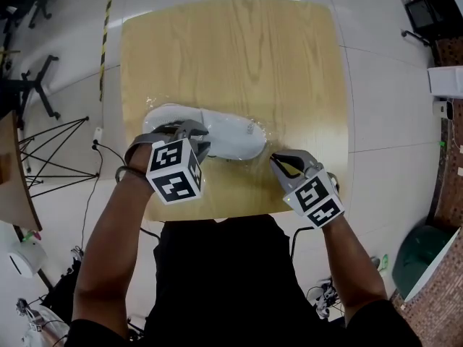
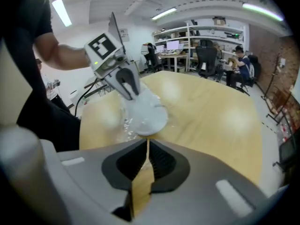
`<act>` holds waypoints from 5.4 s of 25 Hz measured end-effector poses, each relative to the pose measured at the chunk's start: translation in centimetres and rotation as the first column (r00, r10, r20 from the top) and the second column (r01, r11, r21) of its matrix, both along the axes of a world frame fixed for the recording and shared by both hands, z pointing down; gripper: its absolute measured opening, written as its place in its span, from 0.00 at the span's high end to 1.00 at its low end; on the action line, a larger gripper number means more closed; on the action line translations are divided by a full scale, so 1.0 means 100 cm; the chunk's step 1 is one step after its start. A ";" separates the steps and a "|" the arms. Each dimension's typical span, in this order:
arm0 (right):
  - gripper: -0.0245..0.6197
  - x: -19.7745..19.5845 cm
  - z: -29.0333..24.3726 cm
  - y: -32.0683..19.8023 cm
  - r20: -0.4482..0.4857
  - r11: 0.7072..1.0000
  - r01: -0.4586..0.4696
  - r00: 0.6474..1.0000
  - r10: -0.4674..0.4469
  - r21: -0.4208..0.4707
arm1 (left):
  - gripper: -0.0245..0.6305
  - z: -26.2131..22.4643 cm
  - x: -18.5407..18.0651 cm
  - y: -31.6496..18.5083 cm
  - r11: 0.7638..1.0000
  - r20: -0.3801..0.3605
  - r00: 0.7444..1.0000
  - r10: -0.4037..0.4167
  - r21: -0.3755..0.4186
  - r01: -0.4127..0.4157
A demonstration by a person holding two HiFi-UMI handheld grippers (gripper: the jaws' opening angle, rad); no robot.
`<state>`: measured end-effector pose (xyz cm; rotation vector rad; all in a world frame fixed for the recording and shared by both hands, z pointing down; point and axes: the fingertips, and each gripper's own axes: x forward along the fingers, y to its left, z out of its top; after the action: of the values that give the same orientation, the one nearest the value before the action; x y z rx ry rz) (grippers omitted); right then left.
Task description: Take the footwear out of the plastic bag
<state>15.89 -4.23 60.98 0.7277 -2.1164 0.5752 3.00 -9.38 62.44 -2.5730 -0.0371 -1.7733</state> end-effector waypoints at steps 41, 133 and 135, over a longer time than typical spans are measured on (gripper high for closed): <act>0.83 -0.010 0.014 -0.034 0.287 0.832 -0.396 0.806 0.518 -0.389 | 0.85 -0.013 -0.002 0.001 0.984 -0.115 0.979 -0.166 0.047 0.172; 0.90 0.018 0.010 -0.012 0.344 0.711 -0.442 0.656 0.672 -0.547 | 0.91 -0.006 -0.032 0.012 0.977 -0.131 0.970 -0.204 0.040 0.210; 0.90 0.020 0.010 -0.008 0.326 0.709 -0.449 0.666 0.671 -0.543 | 0.91 -0.005 -0.033 0.013 0.977 -0.122 0.972 -0.203 0.048 0.210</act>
<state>17.89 -5.07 62.02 1.0887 -2.0586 1.6947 -0.25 -8.07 61.98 -2.7173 0.2919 -1.6490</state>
